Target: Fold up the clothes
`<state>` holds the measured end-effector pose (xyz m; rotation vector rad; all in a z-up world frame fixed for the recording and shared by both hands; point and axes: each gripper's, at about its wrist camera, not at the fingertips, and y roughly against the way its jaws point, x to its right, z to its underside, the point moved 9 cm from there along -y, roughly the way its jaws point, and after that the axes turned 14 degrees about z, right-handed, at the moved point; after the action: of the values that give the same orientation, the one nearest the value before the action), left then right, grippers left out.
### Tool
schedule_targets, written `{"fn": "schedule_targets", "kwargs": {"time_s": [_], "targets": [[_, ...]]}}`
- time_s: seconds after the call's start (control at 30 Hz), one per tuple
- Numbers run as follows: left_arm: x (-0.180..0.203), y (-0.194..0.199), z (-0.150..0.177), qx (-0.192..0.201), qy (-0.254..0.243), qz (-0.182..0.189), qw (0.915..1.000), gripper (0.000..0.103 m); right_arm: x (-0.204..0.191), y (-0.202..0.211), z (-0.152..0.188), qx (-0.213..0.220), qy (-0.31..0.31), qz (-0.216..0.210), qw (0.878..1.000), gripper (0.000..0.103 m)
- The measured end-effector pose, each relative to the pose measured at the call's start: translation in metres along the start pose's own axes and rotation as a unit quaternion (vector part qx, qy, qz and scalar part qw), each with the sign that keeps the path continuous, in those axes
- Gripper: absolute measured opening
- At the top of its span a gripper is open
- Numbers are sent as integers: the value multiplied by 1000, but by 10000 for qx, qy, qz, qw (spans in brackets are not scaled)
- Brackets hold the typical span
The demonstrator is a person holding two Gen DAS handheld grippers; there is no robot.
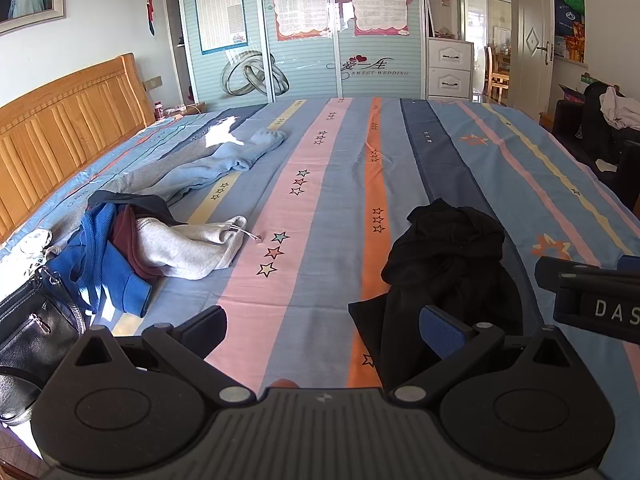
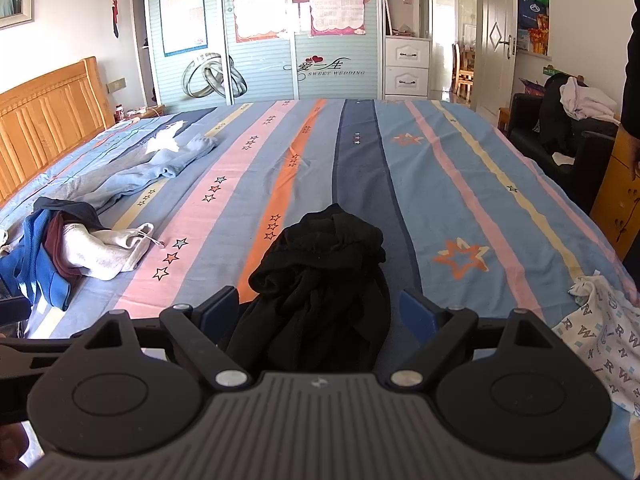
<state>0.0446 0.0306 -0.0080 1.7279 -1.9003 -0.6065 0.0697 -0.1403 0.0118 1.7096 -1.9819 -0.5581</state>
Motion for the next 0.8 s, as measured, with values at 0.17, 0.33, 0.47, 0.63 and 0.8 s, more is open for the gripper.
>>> {"fn": "schedule_targets", "kwargs": {"time_s": [0.17, 0.33, 0.47, 0.63, 0.8], "targets": [[0, 0, 0, -1, -7, 2, 10000, 102, 1, -1, 0, -7, 5, -3, 10000, 88], [-1, 0, 0, -1, 3, -3, 10000, 102, 2, -2, 1, -9, -4, 4, 10000, 88], [0, 1, 0, 9, -4, -2, 10000, 102, 2, -2, 0, -2, -1, 12, 10000, 88], [0, 2, -1, 19, -10, -4, 10000, 102, 0, -1, 0, 18, 15, 1, 10000, 88], [-3, 1, -2, 7, -4, 0, 10000, 102, -3, 0, 1, 18, 11, 10, 10000, 88]]}}
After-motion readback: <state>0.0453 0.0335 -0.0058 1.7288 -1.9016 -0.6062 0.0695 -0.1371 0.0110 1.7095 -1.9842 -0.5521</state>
